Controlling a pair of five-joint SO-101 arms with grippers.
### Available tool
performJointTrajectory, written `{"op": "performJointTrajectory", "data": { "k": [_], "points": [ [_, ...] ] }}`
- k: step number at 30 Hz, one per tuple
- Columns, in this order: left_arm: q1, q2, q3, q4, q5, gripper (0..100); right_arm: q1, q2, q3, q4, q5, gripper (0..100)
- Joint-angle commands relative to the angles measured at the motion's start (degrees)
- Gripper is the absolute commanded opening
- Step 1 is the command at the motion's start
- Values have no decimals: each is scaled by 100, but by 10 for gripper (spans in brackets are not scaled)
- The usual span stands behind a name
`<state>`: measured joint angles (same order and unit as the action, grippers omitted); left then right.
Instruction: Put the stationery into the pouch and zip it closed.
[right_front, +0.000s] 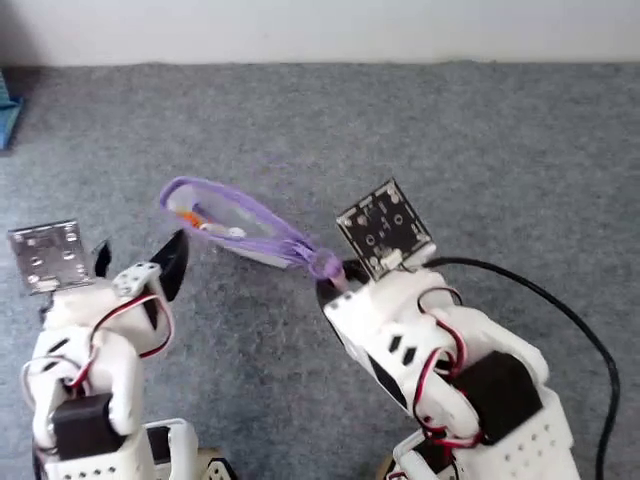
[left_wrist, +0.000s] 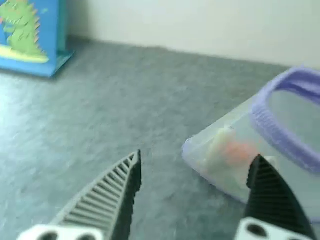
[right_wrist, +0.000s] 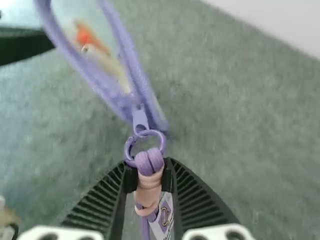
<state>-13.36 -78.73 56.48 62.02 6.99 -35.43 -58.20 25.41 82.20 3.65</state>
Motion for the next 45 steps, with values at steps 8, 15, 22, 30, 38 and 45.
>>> {"op": "performJointTrajectory", "data": {
  "k": [8, 15, 22, 30, 38, 45],
  "points": [
    [1670, 26, 391, -1160, 677, 319, 75, -453, -281, 1499, -237, 7],
    [2092, 185, 409, -1284, 712, 319, 66, -497, -281, 1982, -774, 7],
    [2338, 1477, -145, -1459, 1169, 319, -154, -444, -281, 1974, -756, 7],
    [2831, 2470, -822, -1451, 1407, 319, -497, -321, -246, 1622, -853, 7],
    [2840, 2180, -857, -642, 1363, 321, 207, -330, -255, 637, -484, 7],
    [2840, 826, -637, 79, 659, 321, 1024, -295, -255, -180, 387, 7]
  ]
}}
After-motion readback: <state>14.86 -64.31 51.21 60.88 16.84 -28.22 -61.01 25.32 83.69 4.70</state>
